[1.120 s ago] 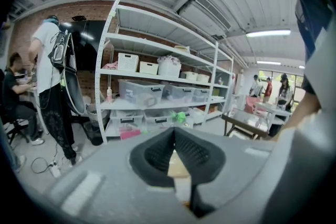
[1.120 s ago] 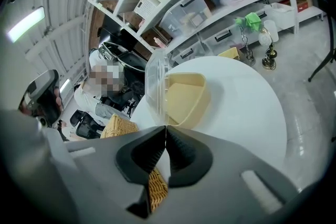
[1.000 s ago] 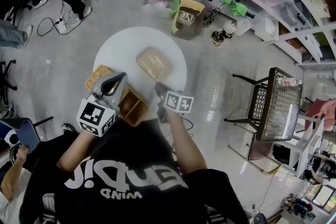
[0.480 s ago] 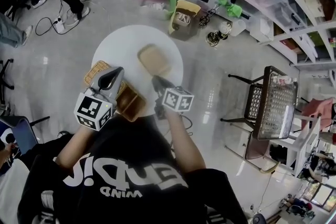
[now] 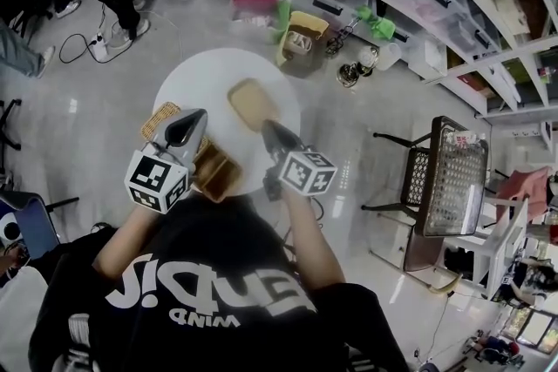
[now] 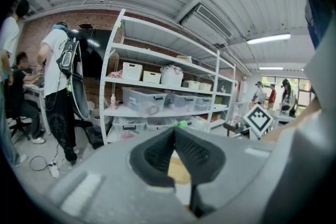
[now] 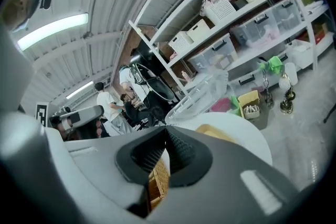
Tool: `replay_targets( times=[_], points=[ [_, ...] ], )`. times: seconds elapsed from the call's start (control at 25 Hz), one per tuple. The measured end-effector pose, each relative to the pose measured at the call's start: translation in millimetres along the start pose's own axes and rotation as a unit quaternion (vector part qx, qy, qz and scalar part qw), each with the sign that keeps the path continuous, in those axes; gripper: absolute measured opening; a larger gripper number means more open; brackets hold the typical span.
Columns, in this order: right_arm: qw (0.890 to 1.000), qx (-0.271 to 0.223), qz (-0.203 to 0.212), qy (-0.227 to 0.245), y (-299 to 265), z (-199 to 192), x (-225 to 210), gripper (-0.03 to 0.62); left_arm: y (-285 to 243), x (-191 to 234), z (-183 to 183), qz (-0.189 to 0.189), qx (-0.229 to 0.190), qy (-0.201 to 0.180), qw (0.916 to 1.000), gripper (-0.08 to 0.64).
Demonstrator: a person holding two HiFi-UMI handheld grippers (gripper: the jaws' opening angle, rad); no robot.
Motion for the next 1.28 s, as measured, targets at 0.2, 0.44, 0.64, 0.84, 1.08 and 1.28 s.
replay_targets(
  times=[0.2, 0.44, 0.64, 0.84, 1.08, 1.28],
  points=[
    [0.999, -0.033, -0.011, 0.037, 34.1, 24.9, 22.5, 0.002, 5.0, -8.7, 11.2, -0.008, -0.018, 0.005, 0.9998, 0.002],
    [0.994, -0.074, -0.021, 0.074, 65.2, 44.0, 58.7, 0.002, 20.9, -2.1, 27.9, -0.004, -0.035, 0.002, 0.9994, 0.002],
    [0.987, -0.096, -0.048, 0.122, 92.4, 45.6, 74.8, 0.002, 28.6, -4.4, 29.1, 0.002, -0.044, 0.007, 0.9990, 0.002],
    [0.973, -0.125, -0.086, 0.176, 116.9, 43.7, 88.6, 0.002, 37.0, -7.2, 29.3, 0.004, -0.049, 0.006, 0.9988, 0.002],
    [0.961, -0.146, -0.115, 0.206, 129.5, 33.5, 91.3, 0.002, 42.0, -12.0, 23.7, 0.004, -0.051, -0.003, 0.9987, 0.002],
    [0.955, -0.153, -0.129, 0.218, 133.8, 25.3, 90.6, 0.002, 42.6, -17.2, 14.1, 0.006, -0.057, -0.011, 0.9983, 0.002]
  ],
)
Point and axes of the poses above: the fingertips, and each gripper's own axes: y backward along the fingers, x to its left, z out of its top, the point moved 7 cm from there along y, backward along the fingers, and after that the axes turned 2 degrees about -y, right-handed, at the moved point
